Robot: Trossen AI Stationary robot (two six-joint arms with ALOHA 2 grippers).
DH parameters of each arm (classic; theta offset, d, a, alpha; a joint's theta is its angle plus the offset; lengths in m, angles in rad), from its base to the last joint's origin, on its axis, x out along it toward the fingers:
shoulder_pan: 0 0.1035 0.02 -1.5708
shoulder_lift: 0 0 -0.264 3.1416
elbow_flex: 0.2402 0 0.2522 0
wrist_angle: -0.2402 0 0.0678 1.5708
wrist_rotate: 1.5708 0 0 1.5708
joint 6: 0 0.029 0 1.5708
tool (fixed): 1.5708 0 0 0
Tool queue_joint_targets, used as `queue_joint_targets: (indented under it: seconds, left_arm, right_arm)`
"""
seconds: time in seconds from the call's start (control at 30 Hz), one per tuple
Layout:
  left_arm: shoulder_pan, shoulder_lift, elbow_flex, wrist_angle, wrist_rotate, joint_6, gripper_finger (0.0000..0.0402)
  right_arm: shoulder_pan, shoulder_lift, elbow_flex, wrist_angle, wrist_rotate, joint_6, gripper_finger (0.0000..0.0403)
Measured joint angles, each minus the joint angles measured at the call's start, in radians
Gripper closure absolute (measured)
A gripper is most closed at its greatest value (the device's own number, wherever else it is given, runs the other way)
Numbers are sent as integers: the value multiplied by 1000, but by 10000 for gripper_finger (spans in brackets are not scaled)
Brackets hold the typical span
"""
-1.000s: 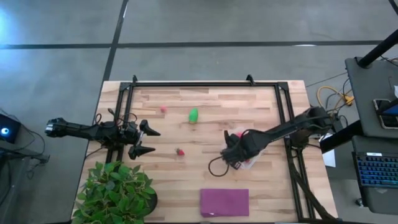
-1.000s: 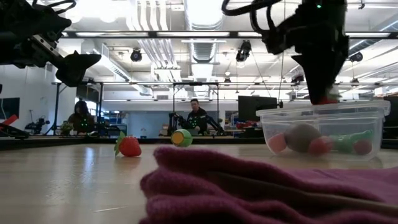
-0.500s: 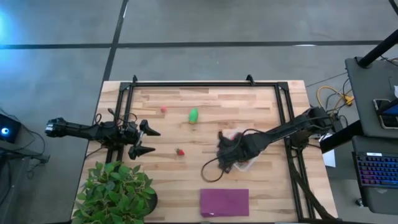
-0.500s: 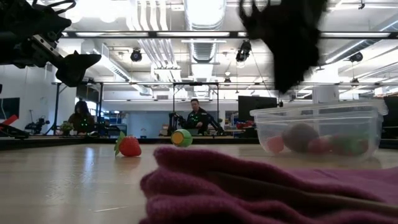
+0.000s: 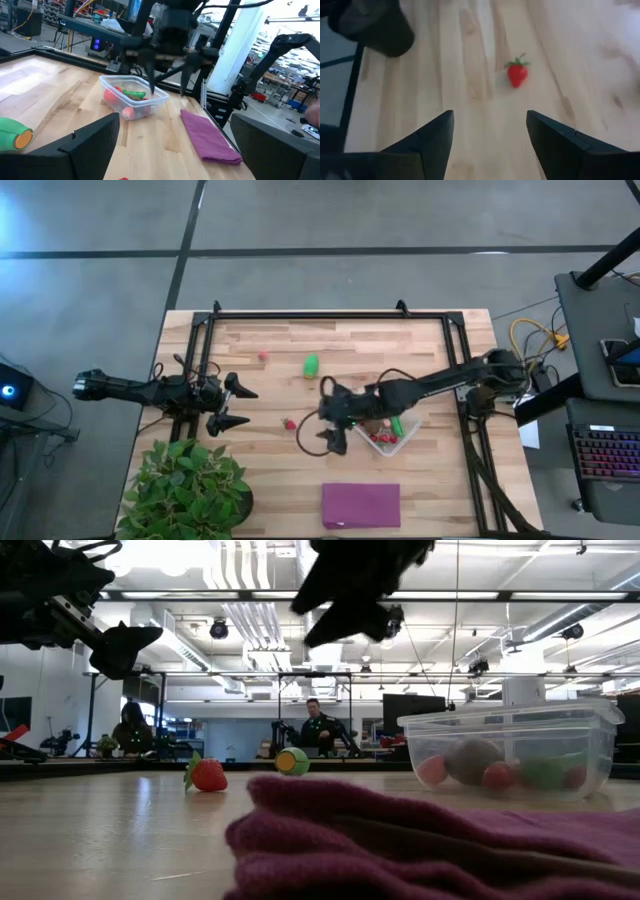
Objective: Pick and placing Produce into tupperware
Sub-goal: Put the red strawberry into the transparent bin
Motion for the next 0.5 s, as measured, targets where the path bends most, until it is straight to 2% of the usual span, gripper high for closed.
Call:
queue_joint_targets:
  seconds: [0.27,0.5]
  left_arm:
    - [0,1,0,1,0,0,35]
    - [0,0,0,0,0,0,35]
  right_arm:
    - [-48,204,99,35,-98,-40,163]
    - [-49,410,310,26,-117,-108,164]
